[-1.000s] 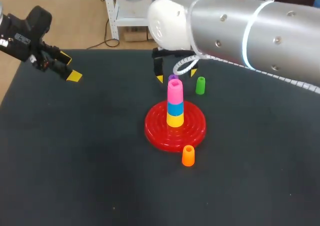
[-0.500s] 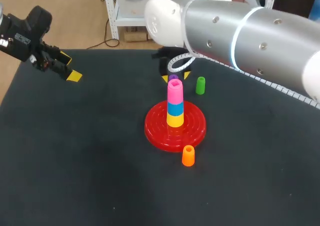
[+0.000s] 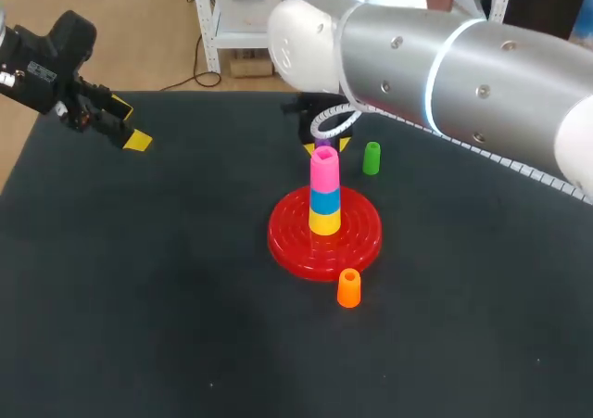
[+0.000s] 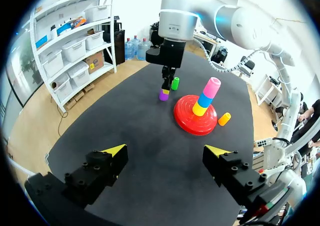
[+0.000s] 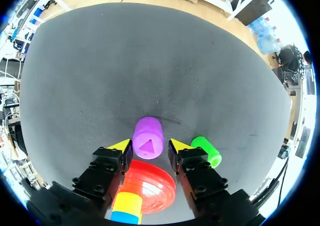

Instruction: Pick up and stack the cylinders on the red base in this order: pink,purple,orange,green

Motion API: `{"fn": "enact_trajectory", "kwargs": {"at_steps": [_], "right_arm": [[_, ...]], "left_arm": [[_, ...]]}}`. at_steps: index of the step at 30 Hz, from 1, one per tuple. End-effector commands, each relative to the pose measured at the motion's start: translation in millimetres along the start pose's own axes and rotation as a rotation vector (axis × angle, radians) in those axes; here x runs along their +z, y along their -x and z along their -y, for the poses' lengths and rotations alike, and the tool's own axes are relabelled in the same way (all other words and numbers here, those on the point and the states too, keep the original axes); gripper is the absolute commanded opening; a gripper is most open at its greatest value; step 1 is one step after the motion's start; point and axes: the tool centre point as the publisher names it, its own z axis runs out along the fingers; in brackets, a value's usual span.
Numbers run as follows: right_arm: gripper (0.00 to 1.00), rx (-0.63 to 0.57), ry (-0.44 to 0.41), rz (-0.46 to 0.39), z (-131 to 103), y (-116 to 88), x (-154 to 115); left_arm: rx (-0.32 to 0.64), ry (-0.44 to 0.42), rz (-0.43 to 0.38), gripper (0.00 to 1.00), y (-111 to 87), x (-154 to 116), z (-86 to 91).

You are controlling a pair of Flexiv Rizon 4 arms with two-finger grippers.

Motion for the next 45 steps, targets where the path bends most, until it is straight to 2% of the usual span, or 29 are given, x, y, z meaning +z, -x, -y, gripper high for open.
{"fn": "enact_trajectory", "kwargs": {"at_steps": [1, 19, 23, 24, 25, 26, 27, 29, 33, 36, 41, 45], "right_arm": [[0.47, -0.001, -0.004, 0.011, -1.5, -3.8, 1.2], [0.47, -0.003, -0.005, 0.019, -2.9, 6.6, 1.2], [0.44, -0.007, -0.007, 0.024, -3.2, 8.3, 0.1], [0.40, -0.008, -0.007, 0.026, -3.4, 8.7, -0.2], [0.28, -0.010, -0.011, 0.029, -4.4, 9.0, -0.6], [0.03, -0.012, -0.019, 0.032, -5.3, 9.0, -1.0], [0.00, -0.012, -0.016, 0.040, -6.6, 8.6, -2.9], [0.00, -0.016, -0.016, 0.054, -8.0, 6.9, -9.4], [0.00, -0.026, -0.016, 0.097, -9.3, 2.4, -36.5], [0.00, -0.042, -0.024, 0.125, -9.5, -4.0, -67.7], [0.00, -0.094, -0.049, 0.159, -11.3, -22.5, -121.4], [0.00, -0.149, -0.024, 0.195, -15.8, -45.1, -157.3]], "left_arm": [[0.002, 0.000, 0.003, 1.00, -1.2, 0.0, 0.2], [0.002, 0.000, 0.003, 1.00, -1.2, 0.0, 0.2], [0.002, 0.000, 0.003, 1.00, -1.2, 0.0, 0.2], [0.002, 0.000, 0.003, 1.00, -1.2, 0.0, 0.2], [0.002, 0.000, 0.003, 1.00, -1.2, 0.0, 0.2], [0.002, 0.000, 0.003, 1.00, -1.2, 0.0, 0.2], [0.002, 0.000, 0.003, 1.00, -1.2, 0.0, 0.2], [0.002, 0.000, 0.003, 1.00, -1.2, 0.0, 0.2], [0.002, 0.000, 0.003, 1.00, -1.2, 0.0, 0.2], [0.002, 0.000, 0.003, 1.00, -1.2, 0.0, 0.2], [0.002, 0.000, 0.003, 1.00, -1.2, 0.0, 0.2], [0.002, 0.000, 0.003, 1.00, -1.2, 0.0, 0.2]]}}
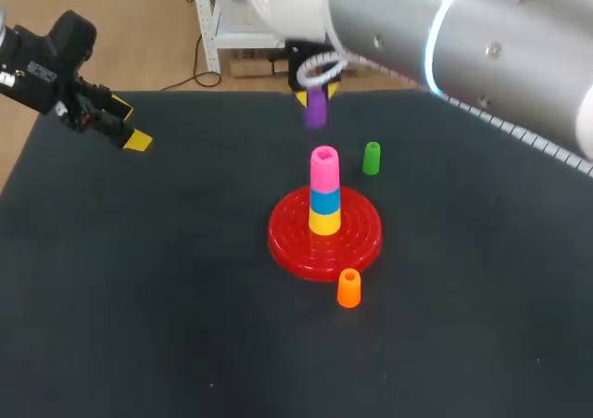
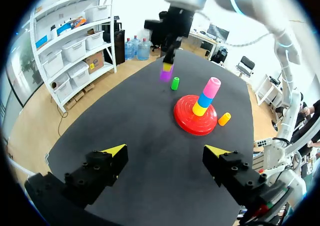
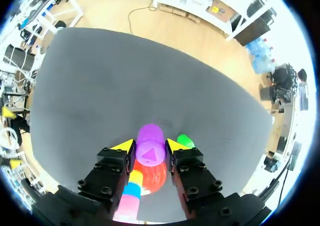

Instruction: Pick up and stack the cylinders on the red base in this order: pink,purple,orange,green

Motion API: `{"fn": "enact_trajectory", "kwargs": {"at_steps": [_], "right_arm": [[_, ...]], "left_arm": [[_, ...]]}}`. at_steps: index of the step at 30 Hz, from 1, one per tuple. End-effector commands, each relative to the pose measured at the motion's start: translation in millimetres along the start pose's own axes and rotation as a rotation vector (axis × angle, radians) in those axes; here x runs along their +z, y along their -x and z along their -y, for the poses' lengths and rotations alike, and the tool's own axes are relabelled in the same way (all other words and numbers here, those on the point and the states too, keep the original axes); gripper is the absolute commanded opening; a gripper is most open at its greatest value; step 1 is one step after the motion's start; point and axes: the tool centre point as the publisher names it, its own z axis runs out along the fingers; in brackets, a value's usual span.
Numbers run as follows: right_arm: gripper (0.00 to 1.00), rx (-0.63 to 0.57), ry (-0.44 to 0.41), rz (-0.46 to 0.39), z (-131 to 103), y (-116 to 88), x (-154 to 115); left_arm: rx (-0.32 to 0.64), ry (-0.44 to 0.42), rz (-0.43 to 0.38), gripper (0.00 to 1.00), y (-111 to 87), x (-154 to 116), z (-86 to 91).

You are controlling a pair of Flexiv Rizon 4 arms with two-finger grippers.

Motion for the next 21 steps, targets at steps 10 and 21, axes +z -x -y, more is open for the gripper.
{"fn": "enact_trajectory", "kwargs": {"at_steps": [10, 21], "right_arm": [[0.00, -0.132, 0.076, 0.135, -15.7, -115.9, -87.4], [0.00, -0.220, 0.066, 0.085, -39.4, -168.1, -81.4]], "left_arm": [[0.002, 0.000, 0.003, 1.00, -1.2, 0.0, 0.2], [0.002, 0.000, 0.003, 1.00, -1.2, 0.0, 0.2]]}}
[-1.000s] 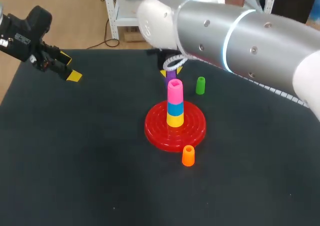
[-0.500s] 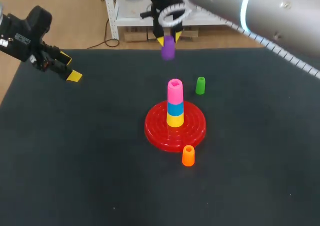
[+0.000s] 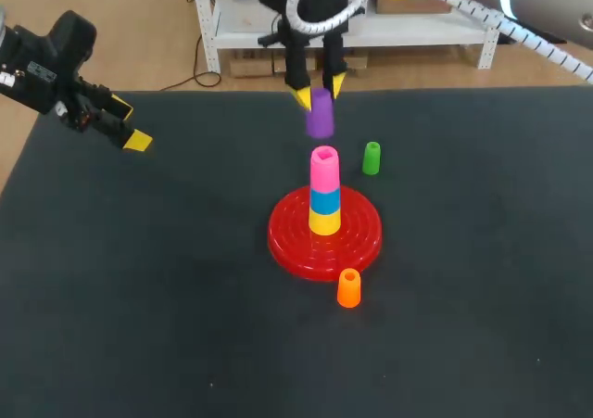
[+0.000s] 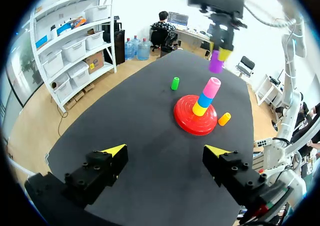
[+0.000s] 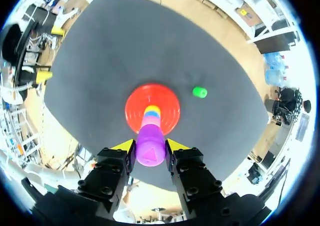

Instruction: Pick up and stack the cylinders on the red base in this order: pink,purple,orange,green

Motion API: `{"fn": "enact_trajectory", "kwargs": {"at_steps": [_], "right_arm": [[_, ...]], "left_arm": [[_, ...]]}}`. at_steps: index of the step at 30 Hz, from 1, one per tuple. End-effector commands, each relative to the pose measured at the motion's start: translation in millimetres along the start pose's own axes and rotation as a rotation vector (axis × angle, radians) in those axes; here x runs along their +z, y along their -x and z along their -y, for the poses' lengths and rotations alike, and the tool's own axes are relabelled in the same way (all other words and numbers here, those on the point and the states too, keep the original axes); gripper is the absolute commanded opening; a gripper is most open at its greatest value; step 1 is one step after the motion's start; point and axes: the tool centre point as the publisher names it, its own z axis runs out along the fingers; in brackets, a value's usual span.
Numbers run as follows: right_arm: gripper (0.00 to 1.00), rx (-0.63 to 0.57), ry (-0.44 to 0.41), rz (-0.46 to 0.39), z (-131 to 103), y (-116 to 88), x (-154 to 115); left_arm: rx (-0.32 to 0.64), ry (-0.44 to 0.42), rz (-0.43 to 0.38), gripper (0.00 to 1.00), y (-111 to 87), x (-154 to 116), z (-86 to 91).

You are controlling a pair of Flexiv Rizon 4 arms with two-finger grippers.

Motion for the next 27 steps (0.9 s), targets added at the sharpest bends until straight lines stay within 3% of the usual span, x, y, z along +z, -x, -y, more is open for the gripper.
{"fn": "enact_trajectory", "kwargs": {"at_steps": [1, 10, 18, 27], "right_arm": [[0.00, -0.001, -0.015, 0.310, -9.5, -46.3, 12.0], [0.00, 0.022, -0.020, 0.311, -7.6, -53.6, 27.1], [0.00, 0.023, -0.036, 0.380, -8.6, -36.2, 22.8], [0.00, 0.015, -0.042, 0.376, -6.7, -19.5, 28.1]], "left_arm": [[0.002, 0.000, 0.003, 1.00, -1.2, 0.0, 0.2], [0.002, 0.000, 0.003, 1.00, -1.2, 0.0, 0.2], [0.002, 0.000, 0.003, 1.00, -1.2, 0.0, 0.2], [0.002, 0.000, 0.003, 1.00, -1.2, 0.0, 0.2]]}}
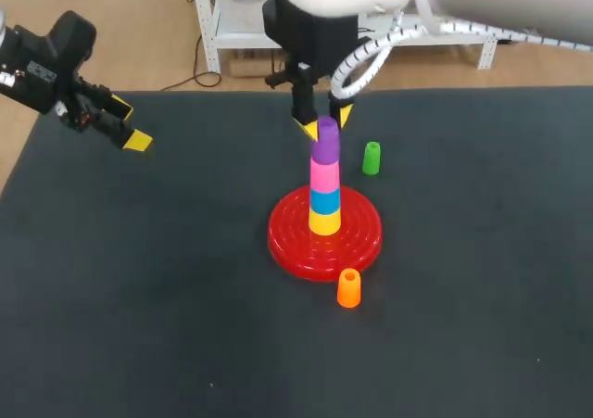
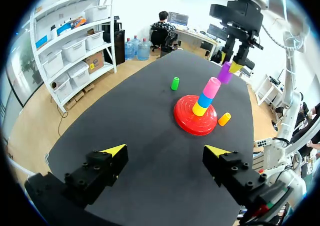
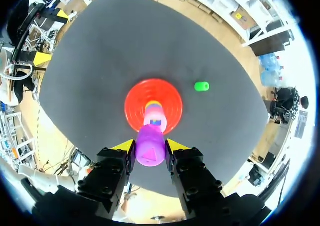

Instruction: Pick up and stack the cylinders on the red base in this order: pink,purple,orange,green

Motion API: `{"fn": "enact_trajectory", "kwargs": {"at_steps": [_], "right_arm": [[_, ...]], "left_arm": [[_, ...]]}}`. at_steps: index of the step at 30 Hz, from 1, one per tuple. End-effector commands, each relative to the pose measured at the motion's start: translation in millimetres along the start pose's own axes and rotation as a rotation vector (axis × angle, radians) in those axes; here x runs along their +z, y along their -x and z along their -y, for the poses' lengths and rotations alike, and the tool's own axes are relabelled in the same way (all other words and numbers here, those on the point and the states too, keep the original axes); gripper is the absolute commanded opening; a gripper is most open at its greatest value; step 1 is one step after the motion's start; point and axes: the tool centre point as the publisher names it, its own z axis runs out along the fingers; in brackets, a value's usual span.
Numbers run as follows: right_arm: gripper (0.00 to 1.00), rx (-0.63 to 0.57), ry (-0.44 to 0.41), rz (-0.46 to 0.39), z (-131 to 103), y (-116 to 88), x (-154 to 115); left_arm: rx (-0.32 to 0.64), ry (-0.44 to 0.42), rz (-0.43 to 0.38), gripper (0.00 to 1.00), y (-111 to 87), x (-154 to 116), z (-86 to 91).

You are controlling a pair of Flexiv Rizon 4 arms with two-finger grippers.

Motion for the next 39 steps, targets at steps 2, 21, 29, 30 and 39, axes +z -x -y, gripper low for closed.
{"fn": "enact_trajectory", "kwargs": {"at_steps": [2, 21, 29, 30, 39], "right_arm": [[0.00, -0.002, -0.012, 0.256, 0.7, -1.0, 8.6], [0.00, 0.021, -0.008, 0.231, 10.2, 0.8, 7.4], [0.00, 0.016, 0.010, 0.215, 6.0, 0.2, 12.2], [0.00, 0.016, 0.012, 0.214, 5.3, -0.1, 12.3], [0.00, 0.016, 0.008, 0.193, 5.5, 0.5, 16.8]], "left_arm": [[0.002, 0.000, 0.003, 1.00, -1.2, 0.0, 0.2], [0.002, 0.000, 0.003, 1.00, -1.2, 0.0, 0.2], [0.002, 0.000, 0.003, 1.00, -1.2, 0.0, 0.2], [0.002, 0.000, 0.003, 1.00, -1.2, 0.0, 0.2], [0.002, 0.000, 0.003, 1.00, -1.2, 0.0, 0.2]]}}
